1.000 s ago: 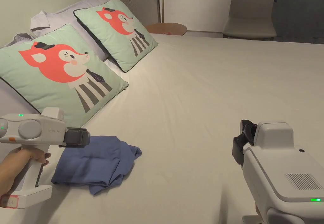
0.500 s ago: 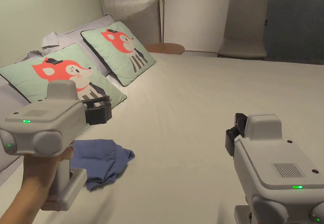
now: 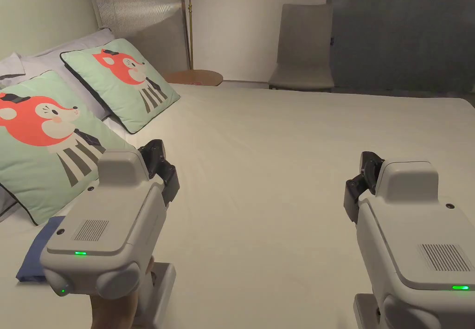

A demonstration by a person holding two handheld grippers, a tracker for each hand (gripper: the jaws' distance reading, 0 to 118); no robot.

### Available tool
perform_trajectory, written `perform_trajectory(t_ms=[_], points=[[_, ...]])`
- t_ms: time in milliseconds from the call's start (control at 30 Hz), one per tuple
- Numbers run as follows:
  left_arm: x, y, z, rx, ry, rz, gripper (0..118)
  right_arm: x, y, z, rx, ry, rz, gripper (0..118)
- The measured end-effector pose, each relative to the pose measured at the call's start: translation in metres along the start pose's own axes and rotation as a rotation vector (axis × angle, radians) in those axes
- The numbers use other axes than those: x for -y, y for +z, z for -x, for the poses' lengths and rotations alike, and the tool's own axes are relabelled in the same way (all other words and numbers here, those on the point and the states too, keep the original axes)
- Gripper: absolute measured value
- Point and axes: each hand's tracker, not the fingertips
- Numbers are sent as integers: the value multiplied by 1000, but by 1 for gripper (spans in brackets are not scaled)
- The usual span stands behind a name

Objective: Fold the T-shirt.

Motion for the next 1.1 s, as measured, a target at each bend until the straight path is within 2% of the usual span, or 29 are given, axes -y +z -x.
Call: perform_trajectory(t_ms=[467, 1100], points=[[16, 1, -77, 147, 1, 5, 0, 8, 23, -48, 124, 10, 10, 0], [16, 1, -76, 141, 15, 26, 0, 10, 24, -57, 153, 15, 21, 1]])
